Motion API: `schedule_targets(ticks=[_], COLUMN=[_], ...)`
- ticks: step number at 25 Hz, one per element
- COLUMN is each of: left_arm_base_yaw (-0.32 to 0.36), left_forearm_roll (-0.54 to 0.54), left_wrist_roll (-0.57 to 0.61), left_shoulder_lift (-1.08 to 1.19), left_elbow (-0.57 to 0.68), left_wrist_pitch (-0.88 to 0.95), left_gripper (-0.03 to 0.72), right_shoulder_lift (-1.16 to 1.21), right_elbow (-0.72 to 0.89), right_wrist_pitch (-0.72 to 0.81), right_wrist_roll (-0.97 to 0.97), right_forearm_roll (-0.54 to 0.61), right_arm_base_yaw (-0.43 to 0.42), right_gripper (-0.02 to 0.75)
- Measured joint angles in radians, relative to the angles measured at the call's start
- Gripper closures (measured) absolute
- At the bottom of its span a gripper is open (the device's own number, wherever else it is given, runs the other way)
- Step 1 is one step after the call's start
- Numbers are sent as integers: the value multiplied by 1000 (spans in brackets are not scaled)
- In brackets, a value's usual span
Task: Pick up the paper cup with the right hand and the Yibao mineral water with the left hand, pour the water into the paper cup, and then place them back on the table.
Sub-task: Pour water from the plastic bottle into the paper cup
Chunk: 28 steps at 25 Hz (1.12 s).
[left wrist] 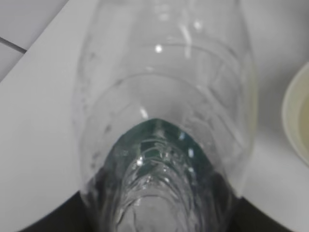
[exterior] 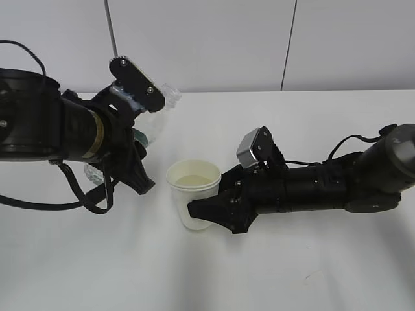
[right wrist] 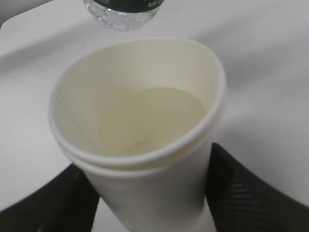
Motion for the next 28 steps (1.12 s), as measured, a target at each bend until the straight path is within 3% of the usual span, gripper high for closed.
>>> schedule_targets(ticks=[5,14,28], left_arm_base_yaw=[39,107,362], left_forearm_roll=[3,10,51], left_wrist_roll=[-117,-219,-237], left_shoulder_lift=[0,0,0], left_elbow=[0,0,0], left_wrist_pitch=[-45,-192,-636], left_gripper=[384,384,384], right_shoulder_lift=[0,0,0], right_elbow=[0,0,0], right_wrist_pitch=[0,0,0], right_wrist_roll=[0,0,0], right_forearm_roll=[0,0,44], right_arm_base_yaw=[0,0,0], right_gripper=[240,241,241])
